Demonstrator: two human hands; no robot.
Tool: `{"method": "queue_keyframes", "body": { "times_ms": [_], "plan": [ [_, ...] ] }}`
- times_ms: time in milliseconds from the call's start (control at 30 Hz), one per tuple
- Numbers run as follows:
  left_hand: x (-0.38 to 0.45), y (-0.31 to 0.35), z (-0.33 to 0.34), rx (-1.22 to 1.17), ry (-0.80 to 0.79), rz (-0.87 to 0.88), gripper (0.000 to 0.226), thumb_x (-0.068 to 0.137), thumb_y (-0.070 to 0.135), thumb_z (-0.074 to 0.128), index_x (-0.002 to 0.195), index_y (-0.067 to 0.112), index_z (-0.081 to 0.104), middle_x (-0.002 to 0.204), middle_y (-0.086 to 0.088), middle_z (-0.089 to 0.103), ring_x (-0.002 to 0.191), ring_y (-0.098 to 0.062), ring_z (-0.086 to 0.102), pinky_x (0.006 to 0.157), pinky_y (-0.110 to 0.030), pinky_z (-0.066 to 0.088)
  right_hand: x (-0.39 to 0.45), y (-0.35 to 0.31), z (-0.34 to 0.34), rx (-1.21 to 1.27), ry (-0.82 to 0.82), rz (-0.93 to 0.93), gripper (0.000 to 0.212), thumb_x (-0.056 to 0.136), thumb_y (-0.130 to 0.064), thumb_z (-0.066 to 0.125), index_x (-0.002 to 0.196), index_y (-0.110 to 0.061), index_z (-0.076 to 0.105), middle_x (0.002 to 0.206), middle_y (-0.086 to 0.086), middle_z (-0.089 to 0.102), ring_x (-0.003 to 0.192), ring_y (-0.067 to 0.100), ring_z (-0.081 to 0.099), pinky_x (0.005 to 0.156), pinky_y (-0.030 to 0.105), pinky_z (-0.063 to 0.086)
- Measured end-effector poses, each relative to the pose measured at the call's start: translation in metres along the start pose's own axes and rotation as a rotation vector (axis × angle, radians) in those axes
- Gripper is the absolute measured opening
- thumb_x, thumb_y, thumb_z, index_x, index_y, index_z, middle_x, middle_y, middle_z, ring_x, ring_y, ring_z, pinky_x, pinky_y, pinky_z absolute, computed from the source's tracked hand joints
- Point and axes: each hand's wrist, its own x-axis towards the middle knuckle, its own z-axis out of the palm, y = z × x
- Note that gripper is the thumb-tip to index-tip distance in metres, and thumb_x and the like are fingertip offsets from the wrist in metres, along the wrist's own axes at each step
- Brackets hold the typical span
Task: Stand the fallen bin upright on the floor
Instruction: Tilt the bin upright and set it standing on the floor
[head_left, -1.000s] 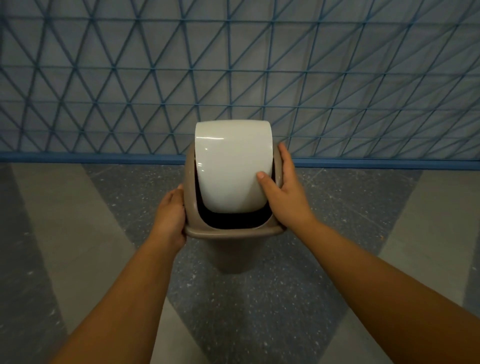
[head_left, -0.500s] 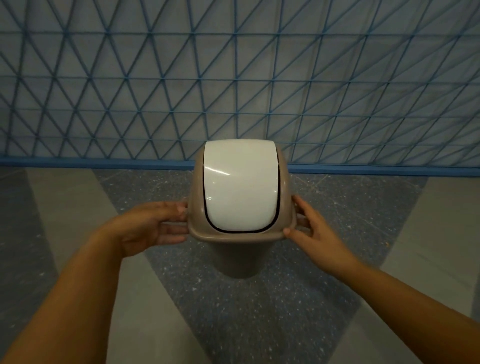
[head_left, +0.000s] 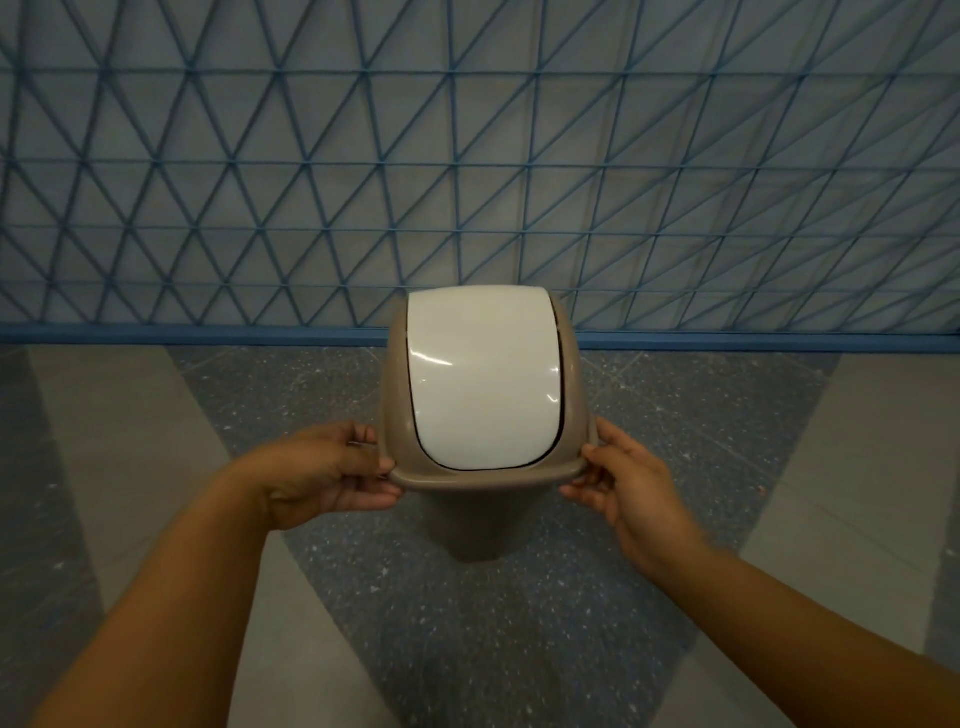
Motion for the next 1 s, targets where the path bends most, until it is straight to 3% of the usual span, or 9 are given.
{"method": "queue_keyframes", "body": {
  "times_ms": [200, 467, 633, 833, 1000],
  "plan": [
    [0.019, 0.007, 0.039, 0.000, -0.021, 0.048, 0.020, 0.084, -0.003, 0.057, 0.102, 0.007, 0.055, 0.079, -0.015, 0.073, 0.071, -0.021, 0.073, 0.064, -0.030, 0.061, 0.005, -0.008, -0.022, 0.095, 0.176, -0.043, 0.036, 0.095, -0.011, 0.042, 0.127, -0.017, 0.058, 0.079, 0.005, 0.069, 0.066, 0.012, 0.065, 0.063, 0.032, 0.054],
    [0.033, 0.012, 0.049, -0.057, -0.029, 0.042, 0.026, 0.084, -0.004, 0.057, 0.107, 0.007, 0.054, 0.071, -0.010, 0.076, 0.067, -0.020, 0.074, 0.062, -0.031, 0.061, 0.012, -0.011, -0.036, 0.187, 0.148, -0.056, 0.029, 0.095, -0.015, 0.046, 0.120, -0.022, 0.061, 0.095, 0.002, 0.077, 0.082, 0.017, 0.073, 0.064, 0.031, 0.058],
    [0.043, 0.015, 0.053, -0.146, 0.057, 0.092, 0.035, 0.085, -0.003, 0.056, 0.117, 0.010, 0.053, 0.092, -0.016, 0.072, 0.077, -0.024, 0.072, 0.061, -0.032, 0.061, 0.025, -0.007, -0.034, 0.196, 0.153, -0.087, 0.034, 0.095, -0.019, 0.048, 0.128, -0.017, 0.056, 0.108, 0.007, 0.073, 0.093, 0.021, 0.072, 0.069, 0.032, 0.060],
    [0.070, 0.024, 0.062, -0.297, 0.192, 0.188, 0.038, 0.091, 0.000, 0.048, 0.128, 0.010, 0.051, 0.099, -0.012, 0.069, 0.084, -0.019, 0.068, 0.063, -0.029, 0.058, 0.057, -0.014, -0.022, 0.096, 0.171, -0.150, 0.033, 0.096, -0.026, 0.047, 0.127, -0.021, 0.057, 0.094, 0.009, 0.069, 0.072, 0.017, 0.064, 0.065, 0.029, 0.058],
    [0.098, 0.047, 0.064, -0.333, 0.302, 0.250, 0.031, 0.093, 0.002, 0.046, 0.122, 0.008, 0.057, 0.091, -0.006, 0.067, 0.082, -0.014, 0.064, 0.059, -0.025, 0.057, 0.095, -0.027, -0.013, 0.076, 0.154, -0.153, 0.039, 0.097, -0.024, 0.045, 0.134, -0.013, 0.049, 0.083, 0.009, 0.064, 0.063, 0.015, 0.063, 0.064, 0.029, 0.060]
  ]
}}
